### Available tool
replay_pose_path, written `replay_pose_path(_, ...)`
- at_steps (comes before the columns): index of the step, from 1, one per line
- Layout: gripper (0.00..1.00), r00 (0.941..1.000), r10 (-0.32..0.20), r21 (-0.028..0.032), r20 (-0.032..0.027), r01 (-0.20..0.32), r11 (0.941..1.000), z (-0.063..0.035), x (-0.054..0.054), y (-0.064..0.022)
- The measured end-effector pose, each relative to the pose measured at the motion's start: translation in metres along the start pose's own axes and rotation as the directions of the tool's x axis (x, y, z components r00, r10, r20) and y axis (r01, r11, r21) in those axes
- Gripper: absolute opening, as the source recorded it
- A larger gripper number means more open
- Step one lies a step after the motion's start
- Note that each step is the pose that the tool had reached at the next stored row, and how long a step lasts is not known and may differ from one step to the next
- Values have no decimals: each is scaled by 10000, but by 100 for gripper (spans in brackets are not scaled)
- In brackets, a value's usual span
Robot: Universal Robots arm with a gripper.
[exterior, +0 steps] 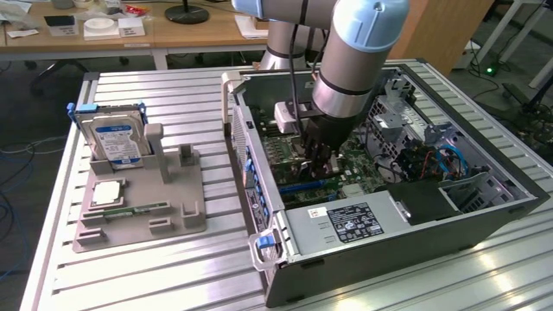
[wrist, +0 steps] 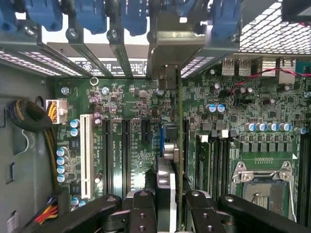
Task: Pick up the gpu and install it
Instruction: 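Insert the gpu into the slot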
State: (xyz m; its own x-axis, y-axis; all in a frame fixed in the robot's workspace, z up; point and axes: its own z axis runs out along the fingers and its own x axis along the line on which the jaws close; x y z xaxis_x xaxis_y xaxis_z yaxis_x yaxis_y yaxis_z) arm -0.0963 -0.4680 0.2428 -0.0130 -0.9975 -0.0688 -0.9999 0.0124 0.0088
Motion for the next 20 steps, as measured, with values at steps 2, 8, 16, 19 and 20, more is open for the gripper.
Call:
replay_pose_path(2,28,10000,-5,47,4,5,10000,5,0,2)
replay_pose_path(8,28,10000,-5,59,4,5,10000,10,1,4)
replay_pose_path(16,28,10000,-6,58,1,6,10000,37,4,22)
replay_pose_path(19,28,10000,-7,59,3,7,10000,39,3,22)
replay_pose_path(20,28,10000,-6,59,3,6,10000,40,3,22)
